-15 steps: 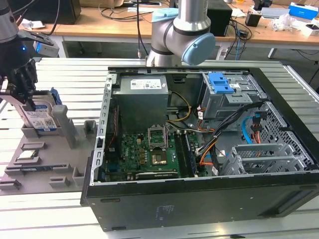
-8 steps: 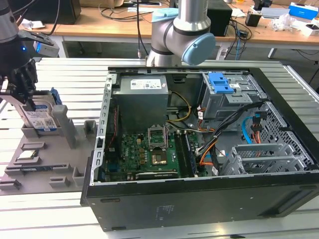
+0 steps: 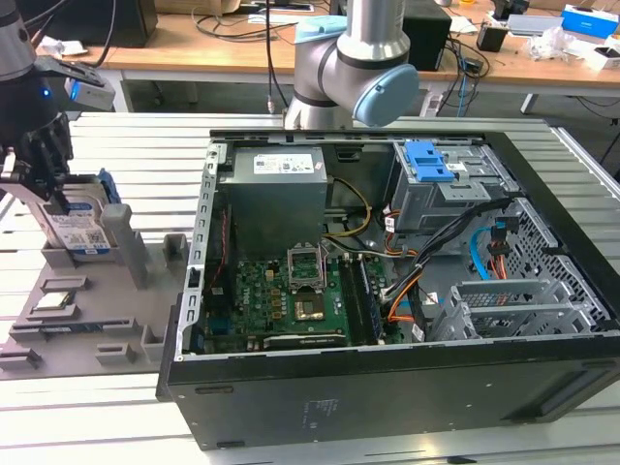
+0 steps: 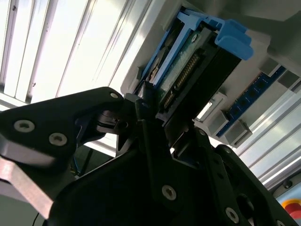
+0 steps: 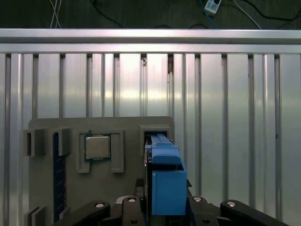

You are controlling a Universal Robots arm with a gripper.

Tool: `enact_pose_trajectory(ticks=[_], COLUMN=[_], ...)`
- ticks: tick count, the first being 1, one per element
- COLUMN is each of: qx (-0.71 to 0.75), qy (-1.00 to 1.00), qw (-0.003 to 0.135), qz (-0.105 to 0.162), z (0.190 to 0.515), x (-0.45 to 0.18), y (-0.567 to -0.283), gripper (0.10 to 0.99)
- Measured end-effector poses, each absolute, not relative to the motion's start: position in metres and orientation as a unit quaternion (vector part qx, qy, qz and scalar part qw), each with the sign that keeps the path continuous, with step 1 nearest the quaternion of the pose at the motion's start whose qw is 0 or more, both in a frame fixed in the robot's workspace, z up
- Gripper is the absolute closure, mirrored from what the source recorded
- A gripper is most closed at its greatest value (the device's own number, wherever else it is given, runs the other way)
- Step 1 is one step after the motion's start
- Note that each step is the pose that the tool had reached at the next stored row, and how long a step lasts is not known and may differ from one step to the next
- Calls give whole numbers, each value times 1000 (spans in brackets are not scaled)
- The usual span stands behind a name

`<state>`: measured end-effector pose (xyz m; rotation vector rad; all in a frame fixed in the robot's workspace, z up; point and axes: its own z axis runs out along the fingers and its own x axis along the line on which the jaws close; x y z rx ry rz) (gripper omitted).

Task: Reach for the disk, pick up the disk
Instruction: 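Pick up the disk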

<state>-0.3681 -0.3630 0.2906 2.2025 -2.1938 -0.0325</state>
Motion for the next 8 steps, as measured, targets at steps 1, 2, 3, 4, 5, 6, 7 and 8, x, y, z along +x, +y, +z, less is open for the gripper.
enact_pose_trajectory(ticks=[1,2,3,4,5,6,7,8], qx=[708,708,708,708,708,708,708,708], qy=[-706,-706,-706,-706,-706,-706,-706,-706], qw=[16,16,16,16,16,16,16,16], qz=[-10,-10,-10,-10,-10,-10,-10,-10], z=[292,293,294,296,298,301,303,305], x=[-368,-368,-368,-368,-368,-368,-367,-367], y=[-363,-363,-363,-363,-363,-362,-362,-362], gripper=[722,722,722,722,722,722,722,722])
